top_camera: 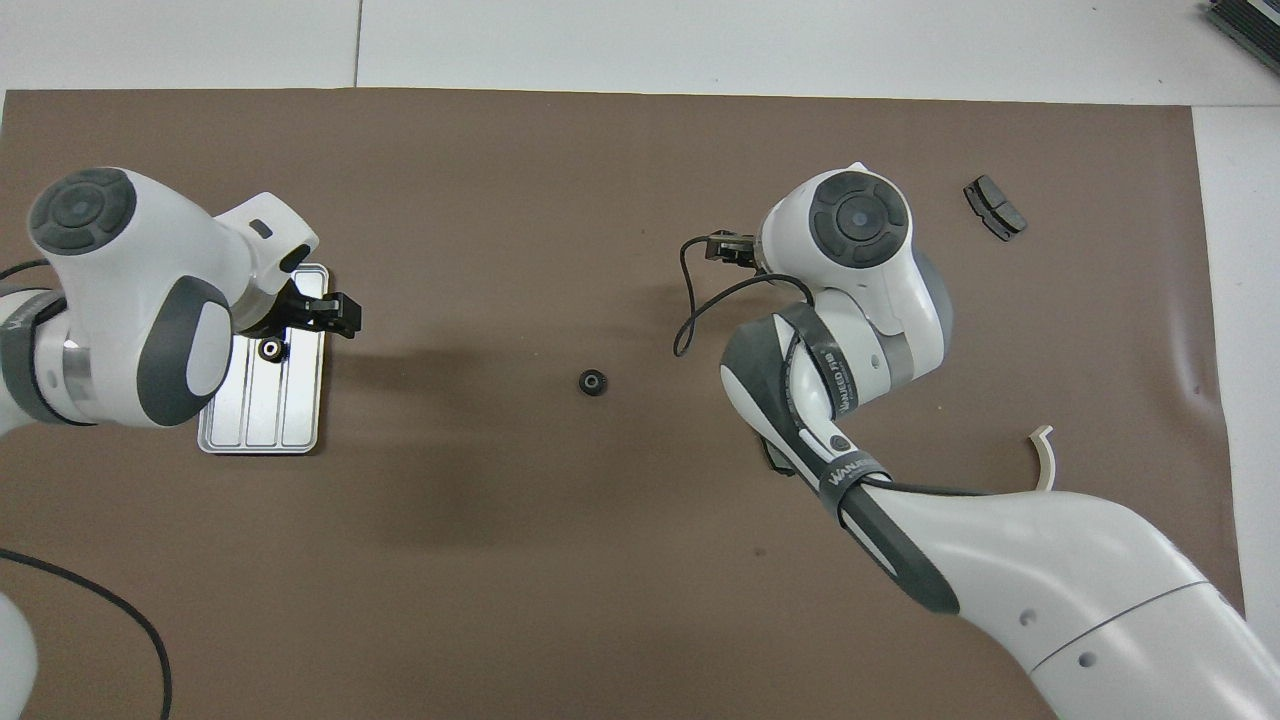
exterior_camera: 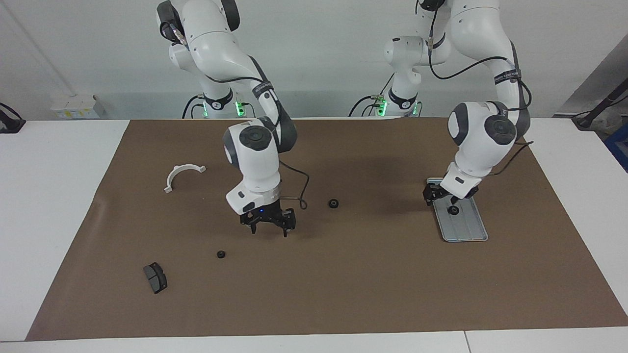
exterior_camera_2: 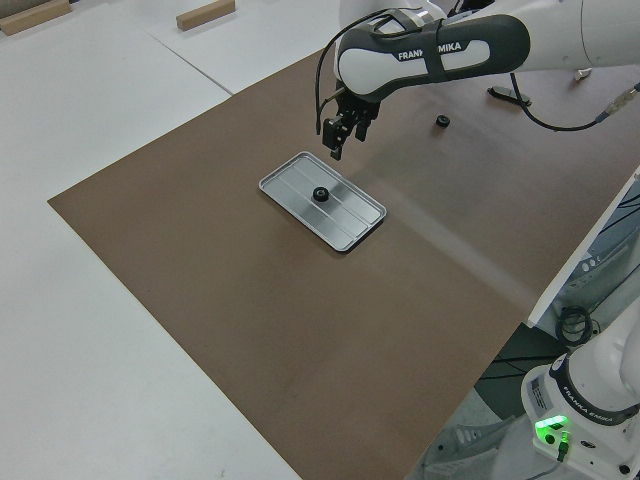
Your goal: Pick bearing gear from pile to tray
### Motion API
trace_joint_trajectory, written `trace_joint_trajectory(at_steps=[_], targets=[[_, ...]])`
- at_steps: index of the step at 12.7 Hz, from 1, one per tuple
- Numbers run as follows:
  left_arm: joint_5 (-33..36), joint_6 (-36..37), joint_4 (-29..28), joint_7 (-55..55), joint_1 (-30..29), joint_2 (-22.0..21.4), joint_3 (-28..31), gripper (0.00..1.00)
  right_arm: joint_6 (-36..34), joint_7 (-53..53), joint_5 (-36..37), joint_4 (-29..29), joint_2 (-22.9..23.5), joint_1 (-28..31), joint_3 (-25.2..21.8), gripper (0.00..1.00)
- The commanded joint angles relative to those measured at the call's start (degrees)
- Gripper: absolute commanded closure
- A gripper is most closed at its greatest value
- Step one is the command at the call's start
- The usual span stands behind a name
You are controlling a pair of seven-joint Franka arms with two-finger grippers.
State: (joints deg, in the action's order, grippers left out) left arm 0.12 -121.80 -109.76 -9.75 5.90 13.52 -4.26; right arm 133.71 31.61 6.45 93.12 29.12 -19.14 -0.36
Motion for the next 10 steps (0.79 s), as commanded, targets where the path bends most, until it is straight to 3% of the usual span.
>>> trace_joint_trajectory(at_steps=[1,3,4,6,10], targets=[[0.15,-1.41,-0.45,-10.25,5.68,-0.78,0.74,0.19,3.64,-5.75,0.06,0.31,1.55,4.62,1.06,0.0],[0.15,-4.22,-0.45,-19.47,10.51,-0.26,0.74,0.2,4.71,-9.27,-0.03,-0.3,3.31,7.44,1.15,0.02],[0.15,-4.93,-0.45,-22.74,12.8,-0.08,0.74,0.21,5.06,-11.29,-0.12,-0.48,3.66,9.11,1.24,0.13],[0.15,-7.3,-0.36,-28.89,16.93,1.14,0.74,0.21,5.24,-13.07,-1.69,-0.92,4.54,10.88,1.5,0.26],[0.15,-10.39,2.88,-37.34,23.0,5.27,0.74,0.22,5.24,-12.98,-3.46,-0.22,4.72,10.71,1.5,0.39]])
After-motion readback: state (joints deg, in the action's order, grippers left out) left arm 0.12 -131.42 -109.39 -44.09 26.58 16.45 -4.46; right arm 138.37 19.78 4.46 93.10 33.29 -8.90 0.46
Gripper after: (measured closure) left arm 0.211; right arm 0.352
